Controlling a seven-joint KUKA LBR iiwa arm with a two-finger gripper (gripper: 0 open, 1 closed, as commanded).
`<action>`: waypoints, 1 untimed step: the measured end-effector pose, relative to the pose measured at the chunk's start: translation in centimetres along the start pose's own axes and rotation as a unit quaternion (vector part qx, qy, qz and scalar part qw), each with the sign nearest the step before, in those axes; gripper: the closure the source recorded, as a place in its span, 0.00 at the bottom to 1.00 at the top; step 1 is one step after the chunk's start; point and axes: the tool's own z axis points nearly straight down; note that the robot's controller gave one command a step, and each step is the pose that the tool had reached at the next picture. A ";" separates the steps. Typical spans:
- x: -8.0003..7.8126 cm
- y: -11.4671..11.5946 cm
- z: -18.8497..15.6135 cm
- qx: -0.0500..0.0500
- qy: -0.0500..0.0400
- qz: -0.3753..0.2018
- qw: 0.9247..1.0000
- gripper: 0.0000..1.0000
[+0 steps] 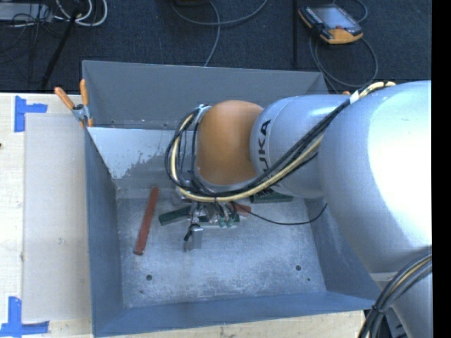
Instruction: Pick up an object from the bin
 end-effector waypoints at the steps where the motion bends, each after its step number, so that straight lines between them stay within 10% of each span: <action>1: 0.0 0.0 0.0 0.001 -0.001 0.001 1.000 0.00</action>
Offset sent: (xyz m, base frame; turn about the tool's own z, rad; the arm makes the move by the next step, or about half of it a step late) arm 0.0000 0.0000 0.0000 0.0000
